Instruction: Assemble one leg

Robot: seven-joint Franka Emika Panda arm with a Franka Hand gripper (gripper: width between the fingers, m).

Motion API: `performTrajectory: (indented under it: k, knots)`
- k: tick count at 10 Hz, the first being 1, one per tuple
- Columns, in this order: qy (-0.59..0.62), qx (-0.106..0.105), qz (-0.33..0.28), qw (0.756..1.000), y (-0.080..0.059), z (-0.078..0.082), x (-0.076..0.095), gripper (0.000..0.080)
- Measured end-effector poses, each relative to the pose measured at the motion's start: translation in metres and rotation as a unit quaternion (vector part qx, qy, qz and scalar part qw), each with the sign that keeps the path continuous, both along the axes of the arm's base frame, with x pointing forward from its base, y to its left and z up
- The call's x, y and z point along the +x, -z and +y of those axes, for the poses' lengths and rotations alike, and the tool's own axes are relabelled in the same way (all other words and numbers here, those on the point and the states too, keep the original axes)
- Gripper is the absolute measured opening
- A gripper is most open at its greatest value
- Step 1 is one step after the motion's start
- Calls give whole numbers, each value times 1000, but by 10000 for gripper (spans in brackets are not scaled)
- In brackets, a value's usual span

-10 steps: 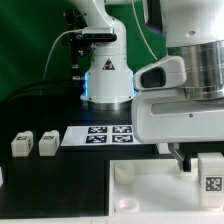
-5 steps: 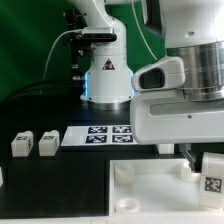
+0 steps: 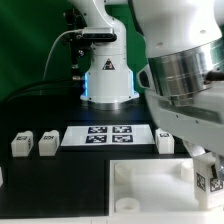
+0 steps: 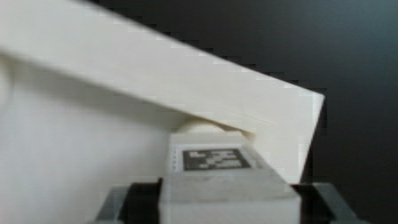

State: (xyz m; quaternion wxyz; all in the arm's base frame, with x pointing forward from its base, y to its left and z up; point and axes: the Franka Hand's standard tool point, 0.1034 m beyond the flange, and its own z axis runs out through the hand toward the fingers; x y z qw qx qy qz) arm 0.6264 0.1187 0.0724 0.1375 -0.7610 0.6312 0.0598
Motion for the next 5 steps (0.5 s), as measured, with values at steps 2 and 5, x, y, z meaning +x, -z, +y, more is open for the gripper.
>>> performTrajectory:
  k: [2,5]
  knots:
    - [77,13,22,997,-2,5,0,296]
    - [37,7,13,999,-1,5,0,376]
